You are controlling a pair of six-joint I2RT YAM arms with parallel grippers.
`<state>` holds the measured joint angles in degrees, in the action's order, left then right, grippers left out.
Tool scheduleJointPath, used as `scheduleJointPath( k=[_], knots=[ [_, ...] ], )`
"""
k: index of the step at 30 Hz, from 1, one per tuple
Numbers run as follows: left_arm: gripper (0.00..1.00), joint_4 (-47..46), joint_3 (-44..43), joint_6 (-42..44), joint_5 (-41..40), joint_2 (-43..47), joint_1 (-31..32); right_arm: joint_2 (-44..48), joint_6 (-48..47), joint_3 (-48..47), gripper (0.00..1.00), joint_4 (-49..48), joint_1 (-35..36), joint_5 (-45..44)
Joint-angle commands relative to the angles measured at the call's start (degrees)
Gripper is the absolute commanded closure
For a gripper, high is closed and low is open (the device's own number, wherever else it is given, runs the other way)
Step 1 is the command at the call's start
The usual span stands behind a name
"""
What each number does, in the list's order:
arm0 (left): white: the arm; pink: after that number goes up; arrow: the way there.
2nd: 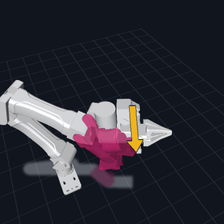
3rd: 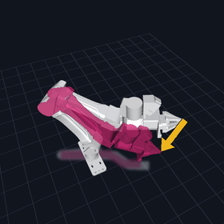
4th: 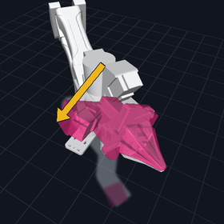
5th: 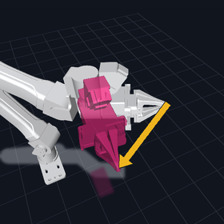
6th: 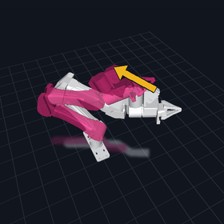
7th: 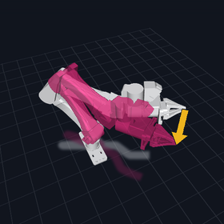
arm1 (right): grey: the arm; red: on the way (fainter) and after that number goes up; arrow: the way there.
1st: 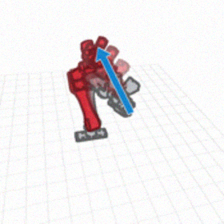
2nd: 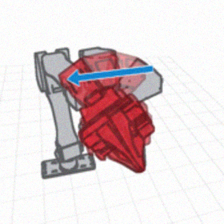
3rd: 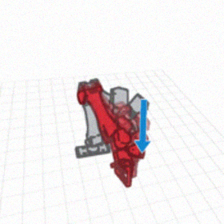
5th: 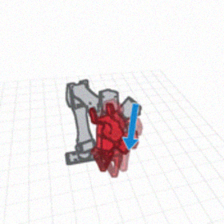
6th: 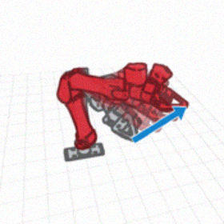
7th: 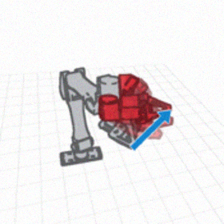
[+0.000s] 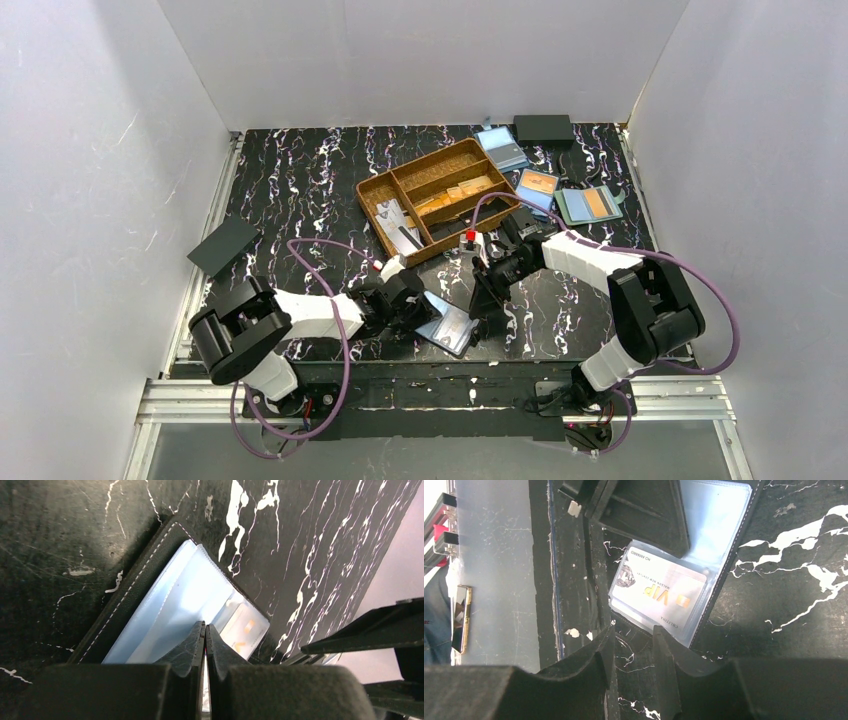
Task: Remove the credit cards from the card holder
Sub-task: Remove the credit card from the card holder.
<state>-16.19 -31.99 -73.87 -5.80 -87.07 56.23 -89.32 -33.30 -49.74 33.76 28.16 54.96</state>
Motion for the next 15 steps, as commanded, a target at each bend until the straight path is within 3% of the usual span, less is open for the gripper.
scheduleJointPath(
  k=[1,8,13,15],
  knots=[
    [1.00,-0.76,1.14,-4.78,-9.11,0.38,0.81,2.09,-0.03,-1.15,0.57,0.36,0.31,2.98],
    [1.00,-0.69,1.59,-1.66,-10.22,2.80,0.82,0.88,-2.50,-1.17,0.55,1.71,3.02,0.11],
    [1.00,-0.78,2.73,4.17,-8.81,6.95,0.90,2.04,-20.47,-4.86,0.31,14.90,4.02,-1.58],
    [0.89,-0.85,3.14,7.18,-7.96,9.11,0.90,3.91,-24.16,-3.69,0.25,15.94,4.08,-2.85]
  ],
)
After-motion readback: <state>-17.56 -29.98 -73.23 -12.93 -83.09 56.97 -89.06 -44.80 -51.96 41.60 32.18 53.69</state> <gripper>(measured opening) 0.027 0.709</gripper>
